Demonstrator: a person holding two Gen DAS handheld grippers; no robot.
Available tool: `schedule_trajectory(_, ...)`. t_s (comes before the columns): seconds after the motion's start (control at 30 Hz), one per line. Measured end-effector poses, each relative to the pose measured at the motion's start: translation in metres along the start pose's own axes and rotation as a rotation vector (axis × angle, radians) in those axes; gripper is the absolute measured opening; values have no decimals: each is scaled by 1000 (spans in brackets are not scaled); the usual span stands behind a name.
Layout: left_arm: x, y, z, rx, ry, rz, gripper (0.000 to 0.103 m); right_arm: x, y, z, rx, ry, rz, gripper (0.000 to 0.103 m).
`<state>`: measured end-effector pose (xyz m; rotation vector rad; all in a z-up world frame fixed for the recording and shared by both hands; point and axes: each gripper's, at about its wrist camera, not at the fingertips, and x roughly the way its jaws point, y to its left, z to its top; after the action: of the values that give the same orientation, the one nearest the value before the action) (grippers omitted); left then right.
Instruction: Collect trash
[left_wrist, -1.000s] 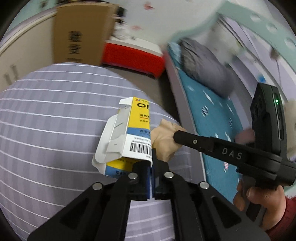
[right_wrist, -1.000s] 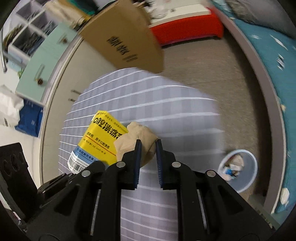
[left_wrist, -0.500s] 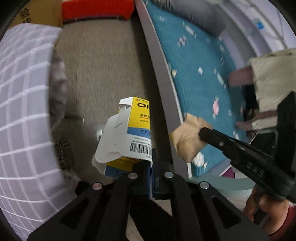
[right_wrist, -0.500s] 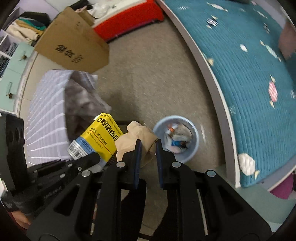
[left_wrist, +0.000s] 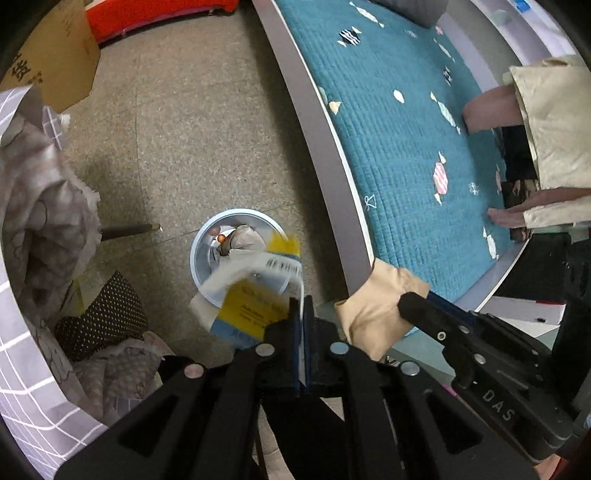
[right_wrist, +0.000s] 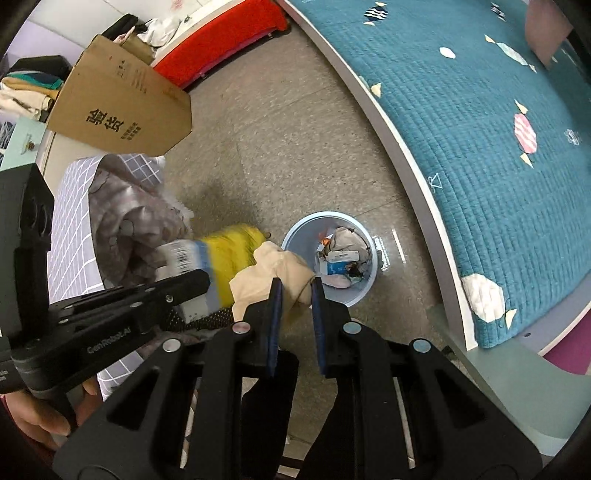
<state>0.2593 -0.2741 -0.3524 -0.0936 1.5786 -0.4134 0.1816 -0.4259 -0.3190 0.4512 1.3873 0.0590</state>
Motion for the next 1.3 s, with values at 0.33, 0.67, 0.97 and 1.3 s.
schedule_trajectory(0.33, 0, 0, 2, -3, -1, 97, 64, 11, -1, 0, 24, 27, 14, 16)
schedule_trajectory(0.67, -22, 33, -6, -65, -43, 193, 69, 35, 28, 4, -28, 67, 13, 16)
schedule_trajectory(0.97, -35, 65, -16, -123, -51, 225, 70, 62, 43, 6, -48, 119, -18, 23)
schedule_trajectory(1.3, -41, 86, -27, -174, -46, 235, 71, 70, 46, 5, -46, 132, -65, 51)
